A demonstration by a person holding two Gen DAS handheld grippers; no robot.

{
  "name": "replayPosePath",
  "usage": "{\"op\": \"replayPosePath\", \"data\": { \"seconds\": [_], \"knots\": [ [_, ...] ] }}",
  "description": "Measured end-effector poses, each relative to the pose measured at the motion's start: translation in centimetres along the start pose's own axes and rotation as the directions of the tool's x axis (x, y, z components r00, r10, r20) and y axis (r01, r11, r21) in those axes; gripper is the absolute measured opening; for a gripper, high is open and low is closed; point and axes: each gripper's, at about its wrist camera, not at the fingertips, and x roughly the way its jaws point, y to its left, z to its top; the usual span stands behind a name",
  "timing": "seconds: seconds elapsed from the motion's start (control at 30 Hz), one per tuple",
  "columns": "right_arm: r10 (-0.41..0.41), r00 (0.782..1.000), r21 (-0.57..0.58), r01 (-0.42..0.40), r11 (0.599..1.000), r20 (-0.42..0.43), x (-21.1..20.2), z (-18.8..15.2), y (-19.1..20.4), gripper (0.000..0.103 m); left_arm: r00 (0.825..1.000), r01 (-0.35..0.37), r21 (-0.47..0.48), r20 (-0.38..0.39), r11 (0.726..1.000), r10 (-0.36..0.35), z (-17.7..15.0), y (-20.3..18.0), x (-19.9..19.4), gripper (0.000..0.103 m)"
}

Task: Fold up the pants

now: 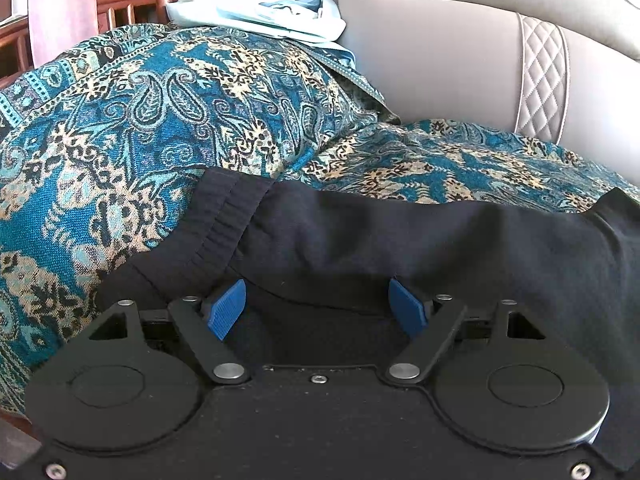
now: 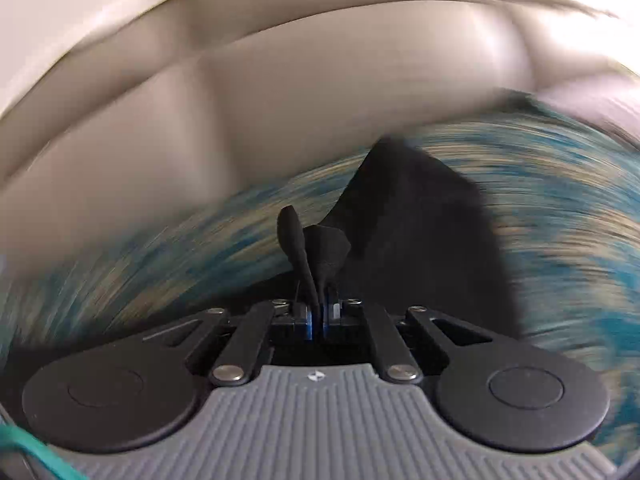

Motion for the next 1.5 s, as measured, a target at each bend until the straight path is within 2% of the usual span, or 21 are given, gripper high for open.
{"op": "replayPosePath", "data": {
  "seconds": [0.03, 0.1, 0.17, 0.2, 0.27, 0.37, 0.47, 0.53, 0.73, 0.87, 0.9, 0.97, 1.07, 1.13, 1.17, 1.3, 1.5],
  "knots": [
    [0.068, 0.997, -0.127, -0.072, 0.989, -0.033, 0.0, -1.4, 3.7, 0.007, 1.000, 0.006, 0.002, 0.003, 1.000, -0.006, -0.1, 0.1, -0.1, 0.078],
    [0.151, 0.986, -0.341, -0.166, 0.925, -0.070, -0.8, -4.4, 9.3, 0.007, 1.000, 0.008, -0.004, 0.005, 1.000, -0.008, -0.2, 0.1, -0.2, 0.078],
    [0.212, 0.972, -0.474, -0.233, 0.849, -0.097, -2.1, -7.3, 13.1, 0.007, 1.000, 0.004, -0.004, 0.008, 1.000, -0.004, -0.3, -0.1, -0.3, 0.078],
    [0.229, 0.969, -0.503, -0.246, 0.828, -0.097, -2.7, -8.1, 14.0, 0.007, 1.000, 0.003, -0.005, 0.010, 1.000, -0.003, -0.3, -0.1, -0.3, 0.078],
    [0.253, 0.961, -0.525, -0.275, 0.806, -0.115, -3.7, -9.3, 15.1, 0.007, 1.000, 0.001, -0.009, 0.012, 1.000, -0.001, -0.4, -0.1, -0.4, 0.078],
    [0.249, 0.963, -0.529, -0.268, 0.806, -0.108, -4.1, -9.7, 15.7, 0.007, 1.000, -0.001, -0.014, 0.014, 1.000, 0.001, -0.4, -0.1, -0.4, 0.078],
    [0.270, 0.956, -0.493, -0.291, 0.820, -0.116, -4.3, -9.5, 16.2, 0.007, 1.000, 0.001, -0.016, 0.015, 1.000, -0.001, -0.4, 0.0, -0.4, 0.078],
    [0.284, 0.952, -0.492, -0.304, 0.815, -0.119, -4.7, -10.0, 16.7, 0.007, 1.000, 0.005, -0.017, 0.016, 1.000, -0.005, -0.4, 0.0, -0.4, 0.078],
    [0.333, 0.933, -0.574, -0.348, 0.742, -0.135, -5.4, -12.5, 19.9, 0.008, 1.000, 0.010, -0.014, 0.022, 1.000, -0.009, -0.6, 0.0, -0.6, 0.078],
    [0.364, 0.920, -0.597, -0.376, 0.709, -0.148, -6.0, -13.1, 21.1, 0.009, 1.000, 0.022, -0.014, 0.023, 1.000, -0.021, -0.7, 0.1, -0.8, 0.080],
    [0.366, 0.919, -0.601, -0.378, 0.704, -0.148, -6.0, -13.2, 21.3, 0.010, 0.999, 0.027, -0.012, 0.023, 1.000, -0.027, -0.7, 0.1, -0.8, 0.083],
    [0.368, 0.918, -0.606, -0.377, 0.700, -0.146, -6.1, -13.4, 21.6, 0.014, 0.999, 0.036, -0.006, 0.022, 0.999, -0.036, -0.8, 0.0, -0.9, 0.087],
    [0.375, 0.916, -0.599, -0.383, 0.703, -0.146, -6.0, -13.4, 22.1, 0.026, 0.999, 0.038, -0.001, 0.024, 0.999, -0.038, -0.9, -0.2, -1.1, 0.090],
    [0.377, 0.915, -0.602, -0.383, 0.700, -0.144, -6.0, -13.5, 22.4, 0.056, 0.999, 0.044, -0.007, 0.022, 0.999, -0.043, -1.0, -0.1, -1.2, 0.090],
    [0.387, 0.910, -0.608, -0.393, 0.690, -0.150, -6.0, -13.6, 22.7, 0.061, 0.999, 0.045, -0.008, 0.022, 0.999, -0.045, -1.0, -0.1, -1.2, 0.090],
    [0.399, 0.903, -0.611, -0.408, 0.678, -0.160, -6.0, -13.9, 22.9, 0.069, 0.999, 0.049, -0.009, 0.021, 0.999, -0.049, -1.2, -0.2, -1.5, 0.092],
    [0.419, 0.893, -0.593, -0.430, 0.681, -0.167, -6.3, -13.5, 22.7, 0.078, 0.998, 0.055, -0.012, 0.024, 0.998, -0.055, -1.4, -0.2, -1.8, 0.093]
  ]
}}
